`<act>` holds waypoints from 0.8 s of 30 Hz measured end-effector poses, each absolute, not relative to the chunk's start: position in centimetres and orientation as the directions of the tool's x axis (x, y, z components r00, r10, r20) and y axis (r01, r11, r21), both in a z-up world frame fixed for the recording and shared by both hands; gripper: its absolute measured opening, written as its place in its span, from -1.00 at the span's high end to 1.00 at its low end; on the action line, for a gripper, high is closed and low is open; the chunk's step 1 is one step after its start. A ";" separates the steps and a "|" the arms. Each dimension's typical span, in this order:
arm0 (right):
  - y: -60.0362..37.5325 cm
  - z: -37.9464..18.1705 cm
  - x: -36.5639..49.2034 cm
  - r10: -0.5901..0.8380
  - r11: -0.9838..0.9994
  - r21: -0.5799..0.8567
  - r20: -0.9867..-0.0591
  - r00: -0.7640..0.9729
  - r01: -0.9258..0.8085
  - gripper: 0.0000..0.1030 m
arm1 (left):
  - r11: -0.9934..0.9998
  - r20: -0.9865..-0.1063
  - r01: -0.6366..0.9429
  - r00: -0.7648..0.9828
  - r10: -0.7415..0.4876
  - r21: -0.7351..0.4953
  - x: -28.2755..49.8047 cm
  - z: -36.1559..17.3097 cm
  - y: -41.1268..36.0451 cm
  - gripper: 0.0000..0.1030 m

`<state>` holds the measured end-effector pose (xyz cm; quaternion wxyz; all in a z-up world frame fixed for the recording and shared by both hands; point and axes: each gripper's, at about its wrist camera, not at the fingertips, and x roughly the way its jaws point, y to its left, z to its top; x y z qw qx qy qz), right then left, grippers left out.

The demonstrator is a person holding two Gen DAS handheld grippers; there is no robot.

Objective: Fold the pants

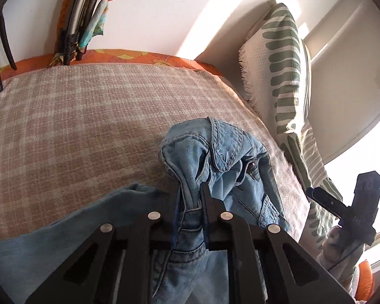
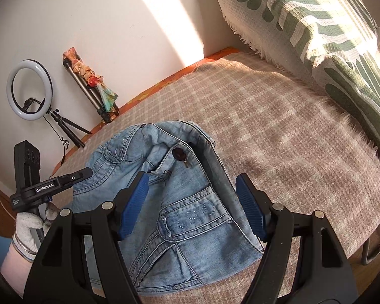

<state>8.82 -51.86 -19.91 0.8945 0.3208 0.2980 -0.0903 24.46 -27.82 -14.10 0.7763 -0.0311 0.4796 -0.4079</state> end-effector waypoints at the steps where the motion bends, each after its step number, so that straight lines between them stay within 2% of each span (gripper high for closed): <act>1: -52.1 -19.9 8.9 0.051 0.769 0.542 -0.582 0.812 0.340 -0.44 | 0.643 -0.710 0.638 0.205 -0.673 -0.425 23.3 -13.4 -28.3 0.79; 6: -52.8 -19.8 9.7 0.142 0.734 0.614 -0.558 0.818 0.291 -0.44 | 0.514 -0.708 0.800 0.168 -0.686 -0.309 16.6 -11.3 -30.7 0.80; 12: -54.2 -20.1 10.8 0.217 0.675 0.682 -0.549 0.807 0.282 -0.44 | 0.399 -0.755 0.877 0.066 -0.652 -0.268 10.4 -13.9 -33.1 0.88; 17: -52.5 -20.5 12.8 0.235 0.726 0.621 -0.629 0.741 0.297 -0.44 | 0.369 -0.802 0.895 0.022 -0.597 -0.250 7.7 -16.6 -34.0 0.88; 20: -51.8 -20.6 13.8 0.240 0.760 0.575 -0.681 0.692 0.302 -0.44 | 0.367 -0.800 0.902 0.043 -0.598 -0.226 7.0 -15.9 -33.2 0.88; 24: -51.3 -21.9 14.9 0.199 0.835 0.446 -0.792 0.577 0.324 -0.44 | 0.419 -0.795 0.889 0.114 -0.596 -0.186 7.9 -14.5 -30.2 0.84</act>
